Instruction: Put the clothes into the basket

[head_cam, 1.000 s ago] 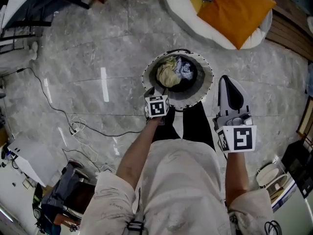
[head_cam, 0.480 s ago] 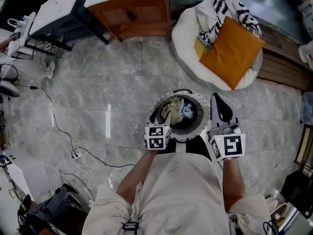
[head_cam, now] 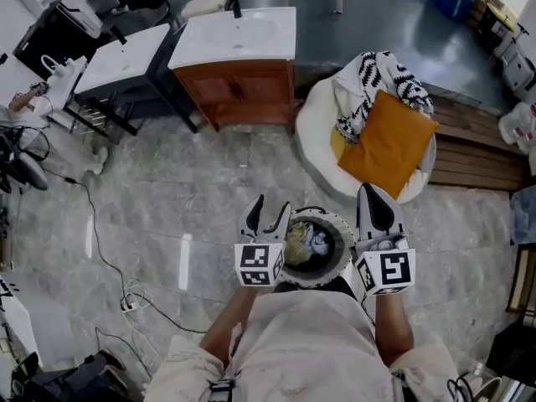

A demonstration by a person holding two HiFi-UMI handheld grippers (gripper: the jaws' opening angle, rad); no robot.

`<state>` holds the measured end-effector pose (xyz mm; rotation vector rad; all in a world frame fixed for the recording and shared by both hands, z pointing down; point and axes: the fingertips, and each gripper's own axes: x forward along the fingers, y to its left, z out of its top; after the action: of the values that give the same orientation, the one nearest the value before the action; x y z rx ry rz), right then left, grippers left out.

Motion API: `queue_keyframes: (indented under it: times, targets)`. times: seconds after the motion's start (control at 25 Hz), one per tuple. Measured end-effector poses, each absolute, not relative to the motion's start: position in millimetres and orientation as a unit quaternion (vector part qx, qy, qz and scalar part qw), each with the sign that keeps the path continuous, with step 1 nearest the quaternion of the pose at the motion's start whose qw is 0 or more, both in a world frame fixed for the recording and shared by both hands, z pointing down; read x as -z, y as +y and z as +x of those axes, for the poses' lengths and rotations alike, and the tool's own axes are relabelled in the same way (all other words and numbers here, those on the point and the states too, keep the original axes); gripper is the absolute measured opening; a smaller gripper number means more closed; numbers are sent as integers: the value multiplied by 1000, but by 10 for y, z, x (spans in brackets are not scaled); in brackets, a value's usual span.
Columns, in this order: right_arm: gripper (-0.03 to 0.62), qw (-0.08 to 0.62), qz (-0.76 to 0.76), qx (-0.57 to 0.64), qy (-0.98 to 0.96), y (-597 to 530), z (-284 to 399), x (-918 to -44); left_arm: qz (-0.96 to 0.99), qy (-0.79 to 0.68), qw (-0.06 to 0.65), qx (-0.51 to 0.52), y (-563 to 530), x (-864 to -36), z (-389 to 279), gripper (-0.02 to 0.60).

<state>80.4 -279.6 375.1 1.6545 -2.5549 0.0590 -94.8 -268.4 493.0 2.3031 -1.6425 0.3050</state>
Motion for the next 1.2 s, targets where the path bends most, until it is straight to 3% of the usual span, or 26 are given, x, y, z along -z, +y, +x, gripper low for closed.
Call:
queue_keyframes:
  times: [0.52,1.0,1.2]
  targets:
    - [-12,-5,569,53,-821,-2889,1020,-2799,809,-587,-4,-35,-2833,-3230,-1055,249]
    - [-12,-30,580,76,-811,-2893,1186,-2484,797,-601,-51,16,-2780,-2514,-1097,232]
    - [-12,-29,585,75,-807,-2879,1238,-2500,792,-608,-53,15,-2804,-2569,-1160,187]
